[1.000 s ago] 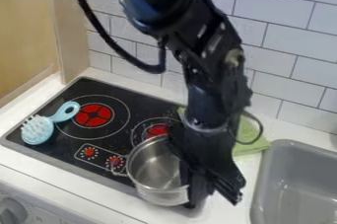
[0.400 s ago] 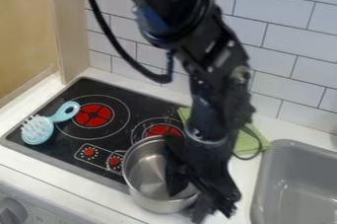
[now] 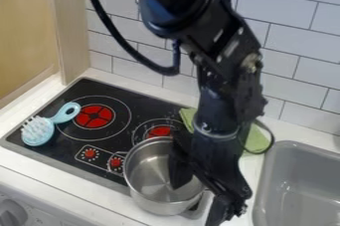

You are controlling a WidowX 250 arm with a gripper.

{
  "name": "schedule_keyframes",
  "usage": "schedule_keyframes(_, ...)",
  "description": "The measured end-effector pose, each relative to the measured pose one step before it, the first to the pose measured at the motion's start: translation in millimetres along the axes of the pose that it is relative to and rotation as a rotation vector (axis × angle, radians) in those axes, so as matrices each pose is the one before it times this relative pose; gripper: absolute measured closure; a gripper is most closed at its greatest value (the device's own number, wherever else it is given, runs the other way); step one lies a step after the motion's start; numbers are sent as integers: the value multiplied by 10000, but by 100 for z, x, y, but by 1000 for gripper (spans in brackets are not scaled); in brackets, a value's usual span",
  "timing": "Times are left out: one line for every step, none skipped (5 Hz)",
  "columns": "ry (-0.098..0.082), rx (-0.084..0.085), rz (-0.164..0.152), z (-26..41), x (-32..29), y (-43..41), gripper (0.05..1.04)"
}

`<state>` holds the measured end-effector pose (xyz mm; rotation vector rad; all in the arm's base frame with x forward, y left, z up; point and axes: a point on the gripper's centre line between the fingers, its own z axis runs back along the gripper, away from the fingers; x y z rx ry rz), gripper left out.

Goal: Move the silver pot to the bottom right corner of the stove

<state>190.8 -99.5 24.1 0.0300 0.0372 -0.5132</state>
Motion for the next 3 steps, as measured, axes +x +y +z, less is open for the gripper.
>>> schedule_keyframes(-687,-90,106,2773,643,616,85)
schedule_keyframes(-655,10,407,2489,585,1327,85)
schedule_keyframes(-691,-146,327,1599,237,657,85)
